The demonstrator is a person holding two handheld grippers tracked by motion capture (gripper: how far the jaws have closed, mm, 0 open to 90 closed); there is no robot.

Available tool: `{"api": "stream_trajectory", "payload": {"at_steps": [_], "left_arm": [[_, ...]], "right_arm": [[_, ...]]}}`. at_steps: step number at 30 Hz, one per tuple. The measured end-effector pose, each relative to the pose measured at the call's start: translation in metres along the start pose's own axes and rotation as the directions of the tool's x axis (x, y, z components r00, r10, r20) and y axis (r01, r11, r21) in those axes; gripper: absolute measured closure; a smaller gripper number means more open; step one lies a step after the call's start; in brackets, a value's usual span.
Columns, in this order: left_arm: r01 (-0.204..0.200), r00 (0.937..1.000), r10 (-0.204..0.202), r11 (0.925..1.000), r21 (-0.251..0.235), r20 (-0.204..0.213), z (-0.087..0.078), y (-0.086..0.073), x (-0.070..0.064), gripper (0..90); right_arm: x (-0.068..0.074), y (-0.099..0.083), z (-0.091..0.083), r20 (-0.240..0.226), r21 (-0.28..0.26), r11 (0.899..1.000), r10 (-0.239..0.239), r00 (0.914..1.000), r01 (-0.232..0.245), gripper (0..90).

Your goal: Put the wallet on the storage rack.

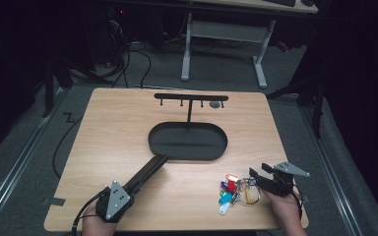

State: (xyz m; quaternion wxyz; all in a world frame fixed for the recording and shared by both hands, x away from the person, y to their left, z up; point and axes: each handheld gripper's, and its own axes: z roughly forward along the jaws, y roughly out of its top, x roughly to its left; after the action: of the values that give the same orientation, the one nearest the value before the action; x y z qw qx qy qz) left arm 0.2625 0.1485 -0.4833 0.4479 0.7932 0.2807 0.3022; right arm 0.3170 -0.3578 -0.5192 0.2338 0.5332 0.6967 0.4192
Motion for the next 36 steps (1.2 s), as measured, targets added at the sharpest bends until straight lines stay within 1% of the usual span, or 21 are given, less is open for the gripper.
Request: {"api": "stream_trajectory", "payload": {"at_steps": [1, 2, 5, 7, 9, 11, 13, 14, 16, 17, 20, 23, 26, 27, 31, 36], "left_arm": [[0.029, 0.9996, -0.029, 0.9992, -0.027, 0.007, -0.005, 0.002, 0.002, 82.8], [0.038, 0.9992, -0.037, 0.9987, -0.035, 0.014, -0.007, 0.003, 0.003, 82.8], [0.056, 0.9984, -0.056, 0.9964, -0.063, 0.012, -0.010, 0.005, 0.003, 82.9], [0.077, 0.9969, -0.075, 0.9940, -0.078, 0.025, -0.011, 0.006, 0.004, 82.9], [0.093, 0.9951, -0.090, 0.9923, -0.081, 0.042, -0.010, 0.006, 0.004, 82.9], [0.102, 0.9938, -0.099, 0.9926, -0.066, 0.052, -0.007, 0.004, 0.004, 82.8], [0.115, 0.9918, -0.112, 0.9926, -0.039, 0.061, -0.002, 0.000, 0.005, 82.7], [0.127, 0.9901, -0.124, 0.9909, -0.044, 0.066, -0.001, -0.002, 0.007, 82.6], [0.167, 0.9827, -0.163, 0.9849, -0.044, 0.088, 0.000, -0.003, 0.011, 82.1], [0.176, 0.9816, -0.172, 0.9833, -0.047, 0.083, 0.000, -0.004, 0.012, 81.5], [0.193, 0.9790, -0.188, 0.9795, -0.058, 0.079, 0.000, -0.007, 0.014, 80.6], [0.198, 0.9785, -0.194, 0.9784, -0.059, 0.070, 0.000, -0.008, 0.018, 80.2], [0.204, 0.9775, -0.200, 0.9770, -0.061, 0.067, 0.000, -0.009, 0.020, 79.6], [0.215, 0.9751, -0.211, 0.9745, -0.064, 0.068, 0.000, -0.010, 0.022, 79.4], [0.226, 0.9731, -0.222, 0.9718, -0.068, 0.061, 0.000, -0.013, 0.026, 78.6], [0.229, 0.9725, -0.226, 0.9708, -0.071, 0.057, 0.000, -0.015, 0.029, 77.6]], "right_arm": [[0.000, 0.000, 0.000, 0.000, 0.000, 1.000, -0.001, 1.0000, 0.001, 37.8], [0.000, 0.000, 0.000, 0.000, -0.001, 1.000, -0.002, 1.0000, 0.002, 37.8], [0.000, 0.000, 0.000, 0.001, -0.002, 1.000, -0.001, 1.0000, 0.001, 37.8], [0.000, 0.000, 0.000, 0.002, -0.002, 1.000, -0.002, 1.0000, 0.002, 37.8], [0.000, 0.000, 0.000, 0.002, -0.002, 1.000, -0.002, 1.0000, 0.002, 37.8], [0.000, 0.000, 0.000, 0.002, -0.002, 1.000, -0.003, 1.0000, 0.003, 37.8], [0.000, 0.000, 0.000, 0.002, -0.002, 1.000, -0.003, 1.0000, 0.003, 37.8], [0.000, 0.000, 0.000, 0.002, -0.003, 1.000, -0.003, 1.0000, 0.003, 37.8], [0.000, 0.000, 0.000, 0.001, -0.002, 1.000, -0.003, 1.0000, 0.003, 37.8], [0.000, 0.000, 0.000, 0.001, -0.002, 1.000, -0.003, 1.0000, 0.003, 37.8], [0.000, 0.000, 0.000, 0.002, -0.002, 1.000, 0.000, 1.0000, 0.000, 37.8], [0.001, -0.001, 0.001, -0.001, 0.004, 1.000, 0.005, 1.0000, -0.005, 37.8], [0.002, 0.000, 0.002, -0.001, 0.004, 1.000, -0.001, 1.0000, 0.001, 37.8], [0.002, 0.000, 0.002, 0.000, 0.005, 1.000, -0.002, 1.0000, 0.002, 37.8], [0.002, -0.001, 0.003, -0.002, 0.011, 1.000, -0.003, 1.0000, 0.003, 37.8], [0.002, -0.001, 0.003, -0.003, 0.013, 1.000, -0.002, 1.0000, 0.002, 37.8]]}}
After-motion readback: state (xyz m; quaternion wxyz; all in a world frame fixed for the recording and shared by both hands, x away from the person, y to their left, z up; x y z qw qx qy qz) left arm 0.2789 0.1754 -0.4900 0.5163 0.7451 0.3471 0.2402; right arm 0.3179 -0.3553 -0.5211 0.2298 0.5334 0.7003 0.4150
